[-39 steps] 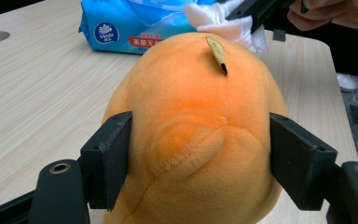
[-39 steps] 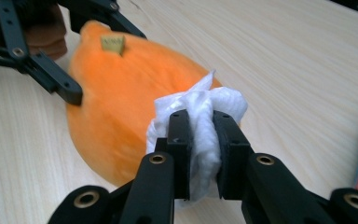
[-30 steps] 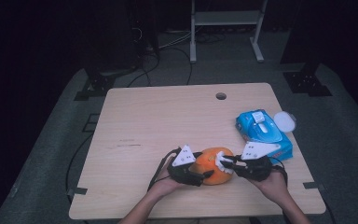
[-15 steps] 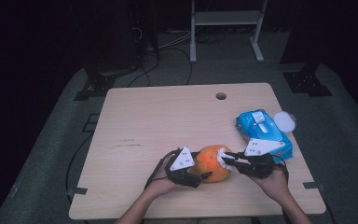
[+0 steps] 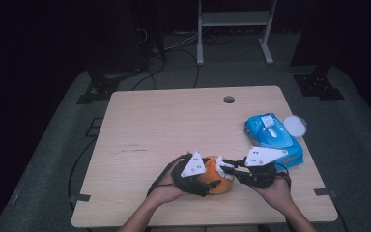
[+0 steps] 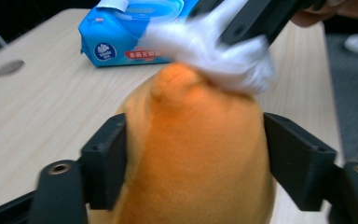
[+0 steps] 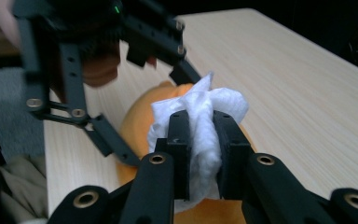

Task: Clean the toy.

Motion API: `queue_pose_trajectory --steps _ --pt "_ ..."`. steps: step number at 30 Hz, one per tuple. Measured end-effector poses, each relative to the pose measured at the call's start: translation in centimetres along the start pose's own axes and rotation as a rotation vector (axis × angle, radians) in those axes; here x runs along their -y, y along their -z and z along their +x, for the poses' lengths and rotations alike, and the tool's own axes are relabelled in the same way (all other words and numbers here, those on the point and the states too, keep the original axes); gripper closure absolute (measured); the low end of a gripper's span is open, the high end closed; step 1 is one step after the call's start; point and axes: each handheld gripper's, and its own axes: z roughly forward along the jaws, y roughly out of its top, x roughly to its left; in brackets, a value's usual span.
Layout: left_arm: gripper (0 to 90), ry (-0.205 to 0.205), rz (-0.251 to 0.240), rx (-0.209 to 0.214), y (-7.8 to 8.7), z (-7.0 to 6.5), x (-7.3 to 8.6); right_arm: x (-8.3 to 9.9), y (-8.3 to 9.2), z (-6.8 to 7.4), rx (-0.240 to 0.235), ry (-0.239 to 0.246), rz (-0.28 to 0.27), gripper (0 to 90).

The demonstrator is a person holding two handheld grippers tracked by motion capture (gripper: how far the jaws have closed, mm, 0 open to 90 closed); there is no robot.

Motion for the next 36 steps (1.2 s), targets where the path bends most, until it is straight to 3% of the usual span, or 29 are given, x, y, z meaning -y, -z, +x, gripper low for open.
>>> queue_pose_trajectory --steps 1,3,5,6,7,8,10,15,16,17,18,19,21,24,28,31,32,33,34,36 --pt "21.9 0.0 0.0 0.0 0.0 0.0 0.0 0.0 0.0 0.0 0.0 0.0 0.0 77.3" --pt "16.8 0.026 -0.061 0.016 0.3 1.1 0.8 0.8 -0.1 -0.8 0.003 -0.022 0.02 77.4" --pt "10.2 0.047 -0.074 0.015 0.3 1.5 1.1 1.4 0.1 -1.6 0.004 -0.059 0.013 77.4" --pt "9.0 0.088 -0.093 0.019 0.1 2.2 1.7 1.6 0.3 -1.9 -0.001 -0.078 0.008 77.4" --pt "7.7 0.088 -0.093 0.019 0.1 2.2 1.7 1.6 0.3 -1.9 -0.001 -0.078 0.008 77.4" --pt "6.0 0.149 -0.107 0.038 -0.4 2.7 2.4 2.0 0.5 -2.3 0.001 -0.095 0.008 77.4" --pt "5.6 0.169 -0.11 0.071 -0.9 2.8 2.8 2.3 0.3 -2.7 -0.008 -0.109 0.011 77.4" --pt "5.5 0.182 -0.122 0.101 -0.7 3.2 3.4 2.7 0.2 -3.0 -0.018 -0.127 0.011 77.4" --pt "5.5 0.218 -0.132 0.122 -0.7 3.5 3.9 2.8 0.3 -3.1 -0.011 -0.127 0.014 77.4" --pt "5.5 0.218 -0.132 0.122 -0.7 3.5 3.9 2.9 0.3 -3.3 -0.01 -0.132 0.012 77.4" --pt "5.5 0.263 -0.145 0.126 -1.2 3.7 4.4 3.0 0.3 -3.4 -0.012 -0.14 0.009 77.4" --pt "5.6 0.279 -0.149 0.132 -1.5 3.6 4.5 3.1 0.2 -3.6 -0.014 -0.148 0.006 77.4" --pt "10.6 0.279 -0.149 0.132 -1.5 3.5 4.4 3.1 0.2 -3.7 -0.013 -0.152 0.005 77.4" --pt "21.0 0.29 -0.121 0.145 -0.6 3.1 2.8 2.9 0.7 -3.8 -0.016 -0.182 -0.028 77.5" --pt "22.4 0.27 -0.089 0.154 0.7 2.6 1.1 2.5 1.1 -3.7 -0.043 -0.202 -0.06 77.5" --pt "24.1 0.266 -0.079 0.134 1.1 2.6 0.8 2.8 0.9 -3.8 -0.045 -0.216 -0.048 77.5" --pt "25.0 0.24 -0.035 0.084 0.9 2.5 0.9 3.3 0.3 -4.0 -0.035 -0.225 -0.011 77.4" --pt "25.4 0.24 -0.035 0.084 0.9 2.5 0.9 3.5 0.0 -4.1 -0.046 -0.238 -0.014 77.5" --pt "25.4 0.248 -0.03 0.058 0.7 2.5 1.1 3.4 0.0 -4.1 -0.043 -0.24 -0.013 77.5" --pt "25.3 0.254 -0.03 0.038 0.6 2.6 1.2 2.8 0.2 -3.5 -0.026 -0.206 -0.028 77.5"
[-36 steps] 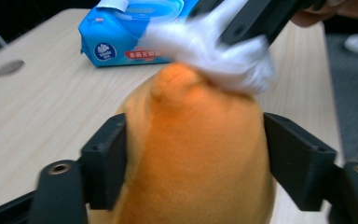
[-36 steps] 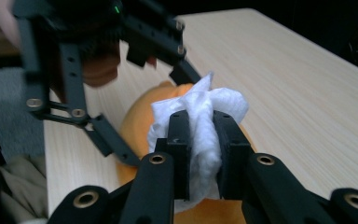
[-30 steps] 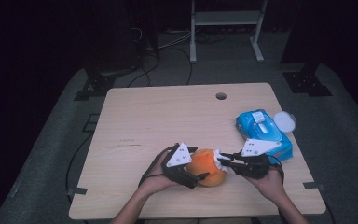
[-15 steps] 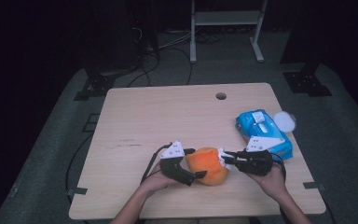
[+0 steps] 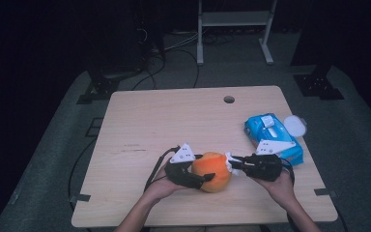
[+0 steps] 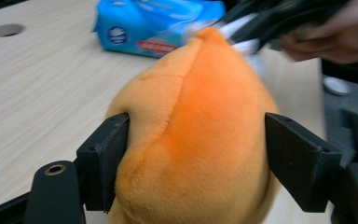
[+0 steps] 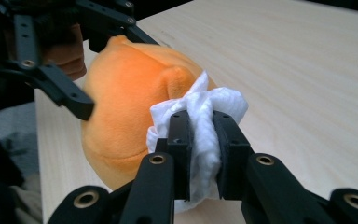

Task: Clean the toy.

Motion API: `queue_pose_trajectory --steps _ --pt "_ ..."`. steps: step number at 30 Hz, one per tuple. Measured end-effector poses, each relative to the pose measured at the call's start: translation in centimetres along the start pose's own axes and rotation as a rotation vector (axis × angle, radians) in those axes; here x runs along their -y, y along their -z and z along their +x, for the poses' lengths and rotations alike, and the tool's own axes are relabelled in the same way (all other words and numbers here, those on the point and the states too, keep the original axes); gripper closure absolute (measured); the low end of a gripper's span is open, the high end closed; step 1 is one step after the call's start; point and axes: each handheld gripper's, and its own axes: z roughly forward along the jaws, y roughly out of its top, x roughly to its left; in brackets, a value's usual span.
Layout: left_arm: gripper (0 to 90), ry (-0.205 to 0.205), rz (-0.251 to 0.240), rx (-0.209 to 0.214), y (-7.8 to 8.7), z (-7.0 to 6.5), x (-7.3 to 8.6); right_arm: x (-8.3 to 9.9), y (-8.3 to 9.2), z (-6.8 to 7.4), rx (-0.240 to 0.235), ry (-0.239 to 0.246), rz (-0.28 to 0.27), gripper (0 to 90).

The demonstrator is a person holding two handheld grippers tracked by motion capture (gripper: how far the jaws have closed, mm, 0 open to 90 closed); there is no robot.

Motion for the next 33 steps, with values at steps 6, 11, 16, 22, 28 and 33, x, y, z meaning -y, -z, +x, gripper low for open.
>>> queue_pose_trajectory --steps 6,11,16,22,28,33 --pt "25.1 -0.037 0.007 -0.012 -0.8 -0.7 0.0 -1.3 -0.6 2.7 -0.007 0.115 0.001 77.8" --pt "19.0 -0.058 -0.007 0.036 -0.5 -0.4 0.2 -0.9 -0.4 1.6 -0.002 0.09 -0.003 77.8" --pt "17.3 -0.118 -0.009 -0.021 -1.6 -0.7 0.8 -0.3 0.1 0.3 0.028 0.046 -0.004 77.7" --pt "26.9 -0.083 -0.018 -0.047 -1.3 -0.1 1.1 -0.6 -0.2 1.9 0.03 0.115 0.008 77.7" --pt "27.4 -0.062 -0.026 -0.056 -1.4 0.0 1.1 -0.2 0.2 1.2 0.083 0.098 0.027 77.6" --pt "25.9 -0.044 -0.019 -0.069 -1.6 -0.1 1.1 -0.4 -0.6 2.6 0.025 0.092 0.021 77.4"
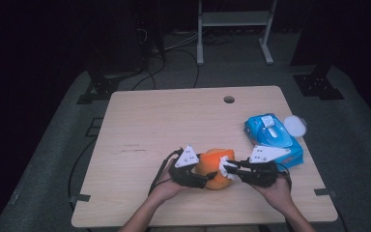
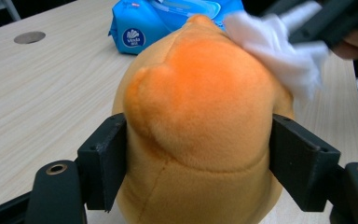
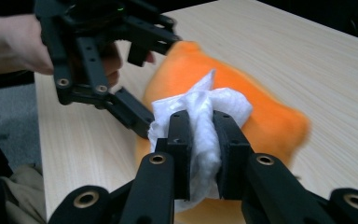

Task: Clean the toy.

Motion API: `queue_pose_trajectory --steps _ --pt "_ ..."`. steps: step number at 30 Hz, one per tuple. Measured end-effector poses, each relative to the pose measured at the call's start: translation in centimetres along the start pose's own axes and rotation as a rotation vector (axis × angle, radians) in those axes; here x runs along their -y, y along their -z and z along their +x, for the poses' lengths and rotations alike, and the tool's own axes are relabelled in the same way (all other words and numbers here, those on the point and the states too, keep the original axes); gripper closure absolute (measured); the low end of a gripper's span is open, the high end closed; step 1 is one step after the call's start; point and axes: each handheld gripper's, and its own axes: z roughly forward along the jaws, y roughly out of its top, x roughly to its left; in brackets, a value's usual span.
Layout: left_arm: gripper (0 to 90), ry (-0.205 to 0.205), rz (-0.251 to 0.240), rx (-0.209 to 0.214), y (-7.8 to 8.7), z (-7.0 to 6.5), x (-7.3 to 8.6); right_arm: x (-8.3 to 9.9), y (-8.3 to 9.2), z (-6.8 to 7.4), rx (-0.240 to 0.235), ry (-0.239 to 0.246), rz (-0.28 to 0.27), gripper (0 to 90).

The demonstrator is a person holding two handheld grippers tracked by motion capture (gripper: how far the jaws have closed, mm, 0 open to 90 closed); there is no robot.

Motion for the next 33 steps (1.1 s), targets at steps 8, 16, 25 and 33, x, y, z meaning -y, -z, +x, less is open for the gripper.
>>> queue_pose_trajectory --steps 8,16,25,33 --pt "26.2 -0.023 -0.003 0.026 0.2 -0.1 0.1 0.3 0.9 -1.3 0.076 0.004 0.008 77.1" --pt "18.4 0.008 -0.032 0.023 -0.3 0.0 0.3 0.7 1.1 -1.6 0.076 -0.024 0.011 77.1" --pt "26.7 -0.008 -0.022 0.016 -0.5 -0.9 0.5 -0.5 0.1 0.9 0.034 0.063 0.01 77.2" --pt "23.2 -0.078 -0.027 0.058 -0.5 -1.8 0.2 0.4 1.8 -1.2 0.096 0.013 0.008 77.1"
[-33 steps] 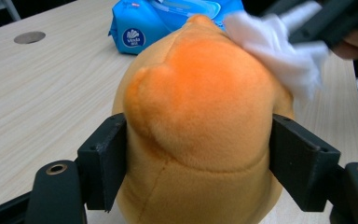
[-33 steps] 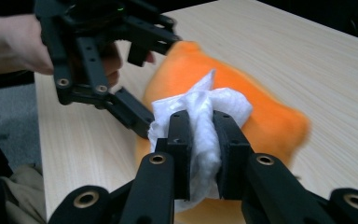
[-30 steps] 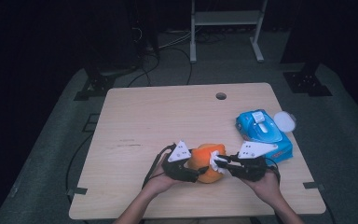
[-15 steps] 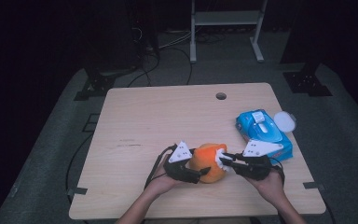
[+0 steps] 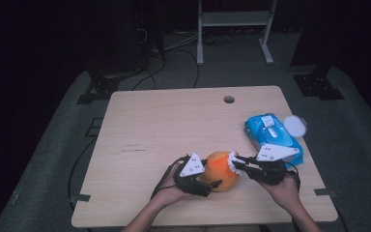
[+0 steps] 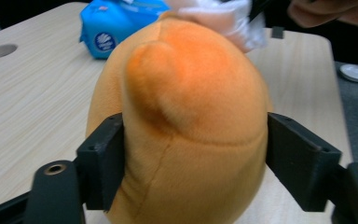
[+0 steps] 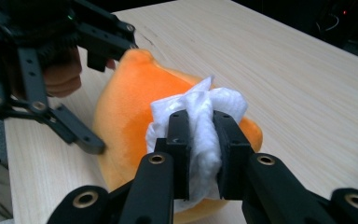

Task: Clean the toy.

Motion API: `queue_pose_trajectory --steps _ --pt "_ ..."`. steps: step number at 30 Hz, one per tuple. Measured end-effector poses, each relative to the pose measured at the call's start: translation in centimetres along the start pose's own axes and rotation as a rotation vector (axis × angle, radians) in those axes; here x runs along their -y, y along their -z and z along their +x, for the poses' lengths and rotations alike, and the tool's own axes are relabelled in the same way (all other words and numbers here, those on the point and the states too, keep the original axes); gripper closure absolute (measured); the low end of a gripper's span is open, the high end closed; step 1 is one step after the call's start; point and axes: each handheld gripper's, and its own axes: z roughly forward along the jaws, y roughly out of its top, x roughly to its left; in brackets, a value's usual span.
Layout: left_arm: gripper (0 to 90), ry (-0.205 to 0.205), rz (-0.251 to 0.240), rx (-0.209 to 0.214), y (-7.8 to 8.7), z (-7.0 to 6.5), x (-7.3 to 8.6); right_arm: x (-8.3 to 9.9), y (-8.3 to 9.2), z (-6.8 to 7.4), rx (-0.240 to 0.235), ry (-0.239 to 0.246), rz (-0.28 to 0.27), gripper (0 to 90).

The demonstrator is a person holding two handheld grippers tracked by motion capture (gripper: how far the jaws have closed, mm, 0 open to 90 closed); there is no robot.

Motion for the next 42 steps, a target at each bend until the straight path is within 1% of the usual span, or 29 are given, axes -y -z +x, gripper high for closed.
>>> queue_pose_trajectory --steps 3,4,5,7,8,10,12,13,14,15,17,18,20,21,22,23,25,26,28,29,30,31,33,34,37,38,39,41,42 --pt "14.6 0.042 -0.029 -0.02 0.2 0.5 -0.3 0.3 0.1 0.0 0.011 0.009 0.007 77.1" --pt "13.2 0.056 -0.023 -0.019 0.1 0.7 -0.2 0.3 0.2 0.0 0.009 0.009 0.009 77.1" --pt "15.4 0.063 -0.017 -0.007 -0.1 0.7 0.0 0.3 0.1 0.1 0.007 0.007 0.006 77.1" --pt "21.9 0.052 -0.012 -0.011 -0.3 0.4 0.3 0.0 0.0 0.6 -0.002 0.018 0.007 77.1" --pt "23.6 0.057 -0.004 -0.009 -0.3 0.3 0.3 -0.2 -0.2 1.1 -0.006 0.036 0.003 77.1" --pt "25.5 0.06 0.0 -0.006 -0.3 0.2 0.4 -0.6 -0.4 2.1 -0.029 0.056 0.005 77.1" --pt "26.3 0.041 0.0 0.01 -0.6 -0.4 0.7 -1.1 -0.8 3.2 -0.07 0.078 -0.007 77.1" --pt "26.4 0.041 0.0 0.01 -0.6 -0.4 0.7 -1.1 -0.8 3.2 -0.07 0.078 -0.007 77.1" --pt "26.4 0.012 0.005 0.003 -0.8 -1.0 0.8 -1.5 -1.0 4.1 -0.079 0.114 -0.006 77.1" --pt "26.4 -0.001 0.012 -0.008 -0.9 -1.1 0.7 -1.7 -1.0 4.3 -0.071 0.132 -0.002 77.1" --pt "27.5 -0.003 0.011 -0.01 -0.9 -1.1 0.7 -1.7 -0.8 3.9 -0.065 0.132 0.0 77.2" --pt "27.8 -0.001 0.01 -0.008 -0.8 -1.1 0.8 -1.6 -0.6 3.4 -0.064 0.116 -0.005 77.2" --pt "27.8 -0.01 0.007 -0.001 -0.8 -1.1 0.9 -1.2 -0.2 2.3 -0.038 0.093 -0.006 77.1" --pt "27.6 -0.01 0.007 -0.001 -0.8 -1.1 0.9 -1.2 -0.2 2.3 -0.038 0.093 -0.006 77.1" --pt "27.2 -0.012 0.001 0.015 -0.7 -1.2 1.0 -0.6 0.4 1.1 0.002 0.069 0.013 77.1" --pt "26.9 -0.012 0.001 0.015 -0.7 -1.2 1.0 -0.3 0.7 0.6 0.02 0.052 0.022 77.1" --pt "26.9 -0.026 -0.005 0.026 -0.9 -1.4 1.1 0.3 1.1 -0.2 0.005 0.012 0.026 77.1" --pt "26.9 -0.038 -0.001 0.024 -1.0 -1.6 1.0 0.4 1.1 -0.1 0.002 0.01 0.023 77.1" --pt "26.6 -0.071 0.009 0.016 -1.0 -1.9 1.0 0.1 1.0 0.7 -0.012 0.033 0.025 77.1" --pt "26.5 -0.071 0.009 0.016 -1.0 -1.9 1.0 0.1 1.0 0.7 -0.012 0.033 0.025 77.1" --pt "26.5 -0.098 0.012 0.013 -1.0 -2.2 1.1 -0.5 0.6 1.8 -0.061 0.052 0.012 77.1" --pt "26.3 -0.109 0.011 0.011 -1.0 -2.4 1.2 -0.8 0.4 2.4 -0.08 0.066 0.011 77.0" --pt "25.7 -0.125 0.017 0.003 -1.0 -2.6 1.2 -1.2 0.1 3.0 -0.089 0.096 0.016 77.0" --pt "25.6 -0.127 0.018 0.003 -1.0 -2.7 1.2 -1.3 0.1 3.0 -0.085 0.105 0.02 77.0" --pt "25.7 -0.131 0.021 0.009 -1.0 -2.7 1.1 -1.2 0.2 2.3 -0.086 0.093 0.025 76.9" --pt "25.7 -0.126 0.013 0.025 -0.9 -2.7 1.1 -0.7 0.6 1.2 -0.066 0.071 0.033 76.9" --pt "25.7 -0.126 0.013 0.025 -0.9 -2.7 1.1 -0.4 0.8 0.6 -0.062 0.057 0.041 76.9" --pt "25.0 -0.085 -0.023 0.038 -0.4 -2.2 0.5 0.2 1.1 -0.2 -0.061 0.025 0.046 77.0" --pt "21.1 -0.062 -0.024 0.028 -0.3 -2.0 0.2 0.3 1.2 -0.3 -0.062 0.022 0.049 77.1"
